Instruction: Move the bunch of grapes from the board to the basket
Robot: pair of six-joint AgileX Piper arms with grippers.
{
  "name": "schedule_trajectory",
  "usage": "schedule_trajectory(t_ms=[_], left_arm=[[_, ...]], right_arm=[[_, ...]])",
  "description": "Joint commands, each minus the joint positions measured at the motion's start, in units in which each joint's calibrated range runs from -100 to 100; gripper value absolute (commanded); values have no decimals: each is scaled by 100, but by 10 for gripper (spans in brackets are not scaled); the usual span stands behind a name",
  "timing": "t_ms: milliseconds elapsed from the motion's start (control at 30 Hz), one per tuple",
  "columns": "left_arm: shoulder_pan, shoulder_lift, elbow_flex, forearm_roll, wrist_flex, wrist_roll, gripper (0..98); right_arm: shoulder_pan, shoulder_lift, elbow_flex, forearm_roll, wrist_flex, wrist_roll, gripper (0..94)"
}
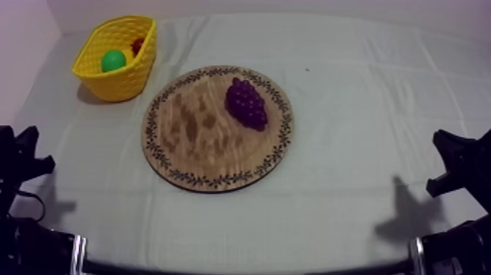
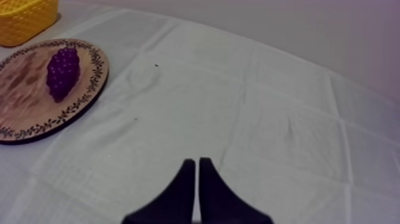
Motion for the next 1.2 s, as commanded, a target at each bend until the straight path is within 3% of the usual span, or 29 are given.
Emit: schedule_trajectory(t_ms=[0,500,700,1167], left_arm=[[70,-4,-11,-11,167,375,0],[88,-4,-58,-15,165,331,0],[216,78,-261,-245,286,449,0],[386,1962,-2495,-331,807,589,0]], right_arm=[[-2,-1,-3,1,-3,-1,4],[-2,-1,-3,1,-3,-1,4],[-2,-1,-3,1,-3,-2,4],[-2,-1,-3,1,-3,-2,4]])
